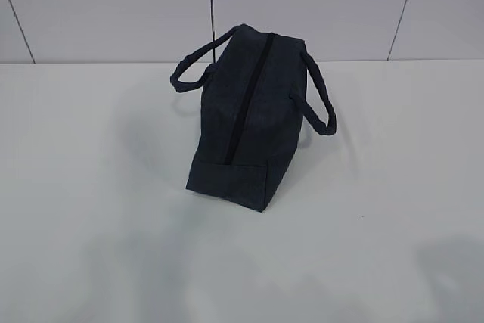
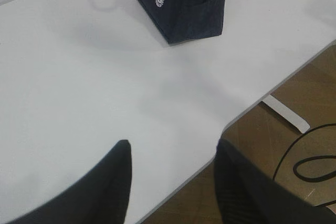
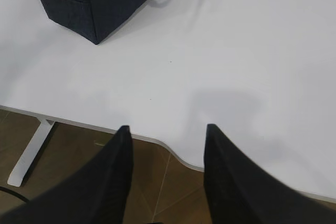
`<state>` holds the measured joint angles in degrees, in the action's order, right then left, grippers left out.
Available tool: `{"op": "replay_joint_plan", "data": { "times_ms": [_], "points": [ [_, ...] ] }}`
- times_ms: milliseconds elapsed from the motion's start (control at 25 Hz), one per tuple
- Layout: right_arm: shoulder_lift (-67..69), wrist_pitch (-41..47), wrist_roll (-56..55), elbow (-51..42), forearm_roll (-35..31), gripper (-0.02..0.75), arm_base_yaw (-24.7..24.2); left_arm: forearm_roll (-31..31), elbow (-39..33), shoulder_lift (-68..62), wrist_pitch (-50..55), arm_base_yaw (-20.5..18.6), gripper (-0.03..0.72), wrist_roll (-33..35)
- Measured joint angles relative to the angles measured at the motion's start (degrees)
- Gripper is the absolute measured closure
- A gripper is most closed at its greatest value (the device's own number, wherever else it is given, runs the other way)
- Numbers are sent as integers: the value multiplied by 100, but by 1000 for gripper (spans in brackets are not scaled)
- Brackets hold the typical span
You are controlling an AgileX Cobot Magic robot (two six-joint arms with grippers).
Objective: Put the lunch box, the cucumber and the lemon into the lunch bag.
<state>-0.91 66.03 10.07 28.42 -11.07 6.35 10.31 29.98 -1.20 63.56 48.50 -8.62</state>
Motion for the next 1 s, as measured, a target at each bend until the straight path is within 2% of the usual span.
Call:
{"op": "replay_joint_plan", "data": {
  "times_ms": [360,480,600,760,1000],
  "points": [
    [0,-26,0,-9,3,402,0,0,0,0,0,0,375,0],
    [0,-26,0,-9,13,402,-65,0,0,48,0,-153,390,0],
    [0,-38,0,-9,14,402,-271,0,0,48,-9,-708,398,0],
    [0,-38,0,-9,14,402,-554,0,0,48,-9,-1915,401,0],
    [0,-38,0,-9,14,402,-584,0,0,48,-9,-3624,401,0]
  ]
}}
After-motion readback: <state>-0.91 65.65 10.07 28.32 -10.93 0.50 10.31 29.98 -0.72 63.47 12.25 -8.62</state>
